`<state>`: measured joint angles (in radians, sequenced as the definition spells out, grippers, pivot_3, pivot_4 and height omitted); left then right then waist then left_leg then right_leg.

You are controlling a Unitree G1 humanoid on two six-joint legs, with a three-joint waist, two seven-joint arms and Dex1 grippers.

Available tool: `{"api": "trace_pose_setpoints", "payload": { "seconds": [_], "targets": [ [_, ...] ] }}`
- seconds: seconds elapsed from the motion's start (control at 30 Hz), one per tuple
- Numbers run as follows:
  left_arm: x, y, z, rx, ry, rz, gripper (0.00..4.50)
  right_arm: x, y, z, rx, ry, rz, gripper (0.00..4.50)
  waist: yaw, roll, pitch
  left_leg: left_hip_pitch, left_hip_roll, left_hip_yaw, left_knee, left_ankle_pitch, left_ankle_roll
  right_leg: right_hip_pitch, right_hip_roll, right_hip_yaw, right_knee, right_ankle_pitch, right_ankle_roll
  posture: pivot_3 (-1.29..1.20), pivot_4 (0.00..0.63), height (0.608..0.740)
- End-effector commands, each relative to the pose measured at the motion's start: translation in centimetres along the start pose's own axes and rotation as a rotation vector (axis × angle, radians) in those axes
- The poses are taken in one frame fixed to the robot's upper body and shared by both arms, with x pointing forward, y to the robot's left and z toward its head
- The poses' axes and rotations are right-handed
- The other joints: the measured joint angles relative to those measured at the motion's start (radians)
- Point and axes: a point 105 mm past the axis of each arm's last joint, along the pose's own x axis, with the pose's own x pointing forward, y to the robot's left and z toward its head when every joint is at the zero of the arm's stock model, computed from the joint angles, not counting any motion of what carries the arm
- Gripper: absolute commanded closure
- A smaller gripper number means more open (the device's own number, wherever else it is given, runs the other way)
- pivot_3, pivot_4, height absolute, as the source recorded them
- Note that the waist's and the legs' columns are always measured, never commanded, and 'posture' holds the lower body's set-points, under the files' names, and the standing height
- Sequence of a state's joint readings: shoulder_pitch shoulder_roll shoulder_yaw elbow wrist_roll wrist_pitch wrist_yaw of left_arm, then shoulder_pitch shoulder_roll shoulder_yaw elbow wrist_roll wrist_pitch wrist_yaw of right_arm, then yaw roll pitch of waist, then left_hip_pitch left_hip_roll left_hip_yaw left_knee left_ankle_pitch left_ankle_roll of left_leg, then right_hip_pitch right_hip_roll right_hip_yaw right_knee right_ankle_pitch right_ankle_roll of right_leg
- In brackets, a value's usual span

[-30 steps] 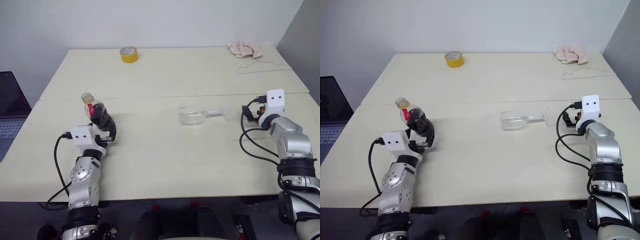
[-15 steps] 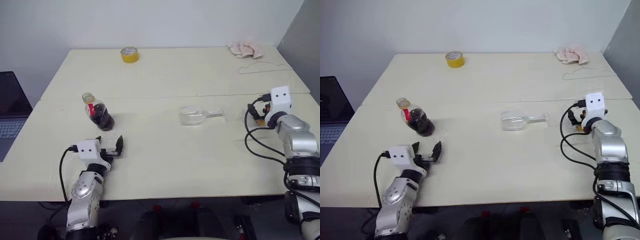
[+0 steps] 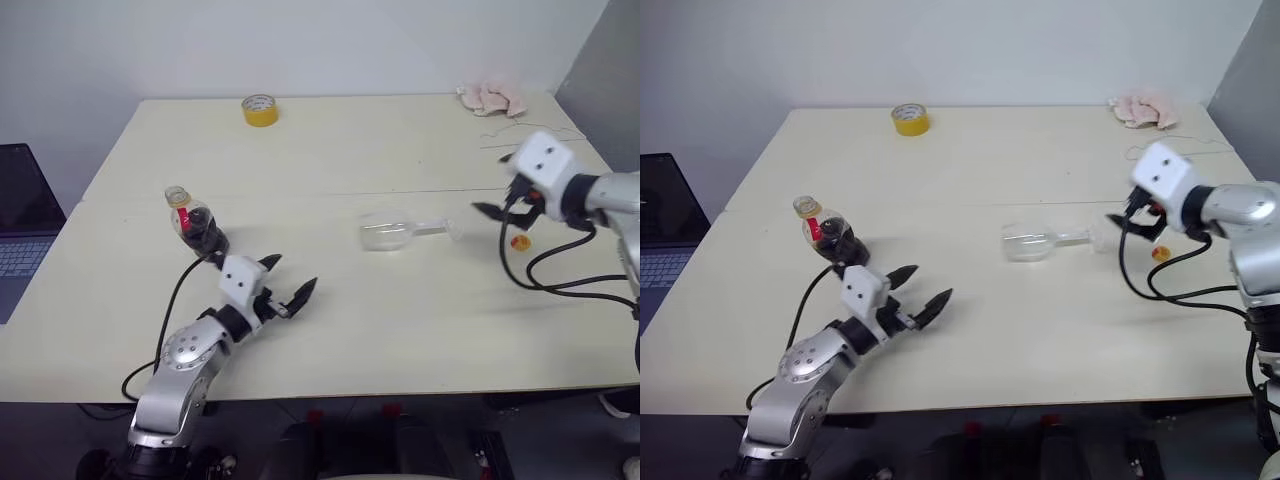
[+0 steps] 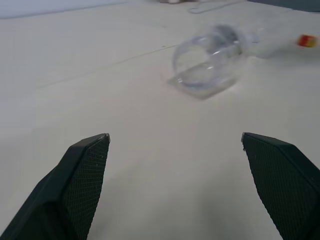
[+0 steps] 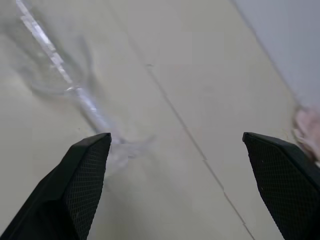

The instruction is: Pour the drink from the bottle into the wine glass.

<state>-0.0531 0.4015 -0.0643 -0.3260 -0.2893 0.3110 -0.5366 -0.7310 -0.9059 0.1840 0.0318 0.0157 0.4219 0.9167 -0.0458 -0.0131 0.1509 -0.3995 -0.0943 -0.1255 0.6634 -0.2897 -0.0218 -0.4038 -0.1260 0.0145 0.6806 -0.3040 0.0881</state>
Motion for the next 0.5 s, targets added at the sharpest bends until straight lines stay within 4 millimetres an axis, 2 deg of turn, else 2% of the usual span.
{"api": "trace_pose_setpoints", "payload": {
  "seconds": [0.03,0.13,0.27,0.5],
  "targets": [
    [0.3,-0.7,0.8,0.043,-0.014,-0.031,0.03,1.5,0.6,1.8,-0.079,-0.032,0.028,0.00,-0.001,0.000,0.000,0.000,0.000,0.000,0.000,0.000,0.000,0.000,0.000,0.000,0.000,0.000,0.000,0.00,0.150,0.740],
    [0.3,-0.6,0.8,0.046,-0.015,-0.022,0.03,2.4,0.9,2.2,-0.082,-0.043,0.031,0.00,0.001,0.000,0.000,0.000,0.000,0.000,0.000,0.000,0.000,0.000,0.000,0.000,0.000,0.000,0.000,0.00,0.150,0.740],
    [0.1,-0.3,0.4,0.045,-0.008,0.002,0.03,4.2,2.2,2.5,-0.118,-0.032,0.065,0.00,0.008,0.000,0.000,0.000,-0.001,-0.001,0.001,0.000,0.000,0.000,-0.001,0.000,0.000,0.000,0.000,0.00,0.150,0.740],
    [0.1,-0.6,0.2,0.050,0.002,-0.009,0.03,5.0,3.0,1.8,-0.177,0.039,0.101,0.00,0.013,0.000,0.000,0.000,-0.001,-0.001,0.001,0.000,0.000,0.000,-0.001,0.000,0.000,0.000,0.000,0.00,0.150,0.740]
  ]
}}
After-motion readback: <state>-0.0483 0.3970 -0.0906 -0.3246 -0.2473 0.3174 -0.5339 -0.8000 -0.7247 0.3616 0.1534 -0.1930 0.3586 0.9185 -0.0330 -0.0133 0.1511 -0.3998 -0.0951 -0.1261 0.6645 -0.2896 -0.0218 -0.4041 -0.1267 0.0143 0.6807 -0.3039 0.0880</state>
